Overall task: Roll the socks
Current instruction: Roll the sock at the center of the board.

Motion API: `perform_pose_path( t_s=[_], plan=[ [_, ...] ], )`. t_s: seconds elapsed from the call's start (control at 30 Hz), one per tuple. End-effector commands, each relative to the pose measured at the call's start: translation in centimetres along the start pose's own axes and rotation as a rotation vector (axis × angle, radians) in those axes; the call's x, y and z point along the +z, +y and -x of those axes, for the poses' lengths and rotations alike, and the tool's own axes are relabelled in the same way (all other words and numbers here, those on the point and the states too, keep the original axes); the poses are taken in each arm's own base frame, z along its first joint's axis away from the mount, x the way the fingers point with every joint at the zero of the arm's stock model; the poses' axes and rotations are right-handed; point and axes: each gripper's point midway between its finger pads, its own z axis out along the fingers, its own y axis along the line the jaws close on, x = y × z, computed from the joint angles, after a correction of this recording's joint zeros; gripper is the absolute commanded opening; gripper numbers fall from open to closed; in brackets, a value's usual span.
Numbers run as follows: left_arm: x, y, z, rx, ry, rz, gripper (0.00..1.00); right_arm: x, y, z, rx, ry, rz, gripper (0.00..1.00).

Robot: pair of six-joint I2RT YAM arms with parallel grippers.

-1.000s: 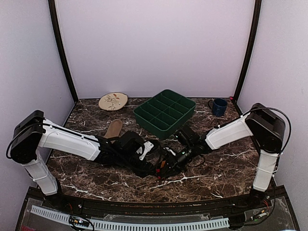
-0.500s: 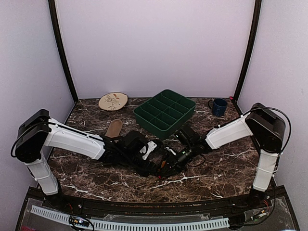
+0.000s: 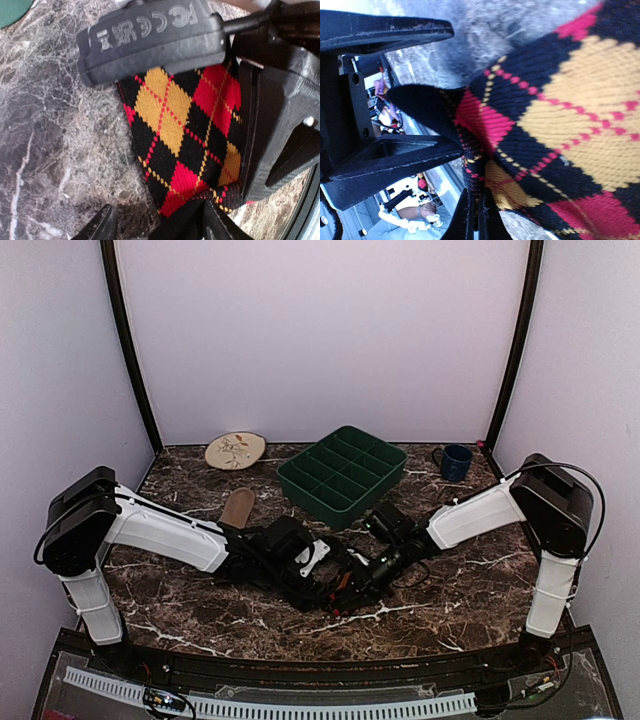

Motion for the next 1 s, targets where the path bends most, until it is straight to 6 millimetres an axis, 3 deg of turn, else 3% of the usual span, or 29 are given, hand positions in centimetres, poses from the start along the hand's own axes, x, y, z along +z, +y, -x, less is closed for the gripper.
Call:
perform_pose_path(
  t_s=[0.0, 0.67, 0.77, 0.97],
  plan=[
    [0.4, -0.1, -0.8, -0.009, 0.045, -0.002, 0.60, -0.2, -1.1, 0.5, -0.014, -0.014, -0.073, 0.00],
    [2.4, -0.1, -2.0, -0.013, 0.111, -0.018, 0.60, -1.9, -2.3, 1.3, -0.051, -0.084, -0.231, 0.29],
    [2.6, 0.1, -2.3, -0.017, 0.121, -0.021, 0.60, -2.1, -2.7, 1.2, -0.039, -0.092, -0.247, 0.38],
    [2.8, 0.2, -2.8, -0.030, 0.130, -0.033, 0.60, -2.4, -3.2, 0.9, -0.018, -0.110, -0.265, 0.39]
  ],
)
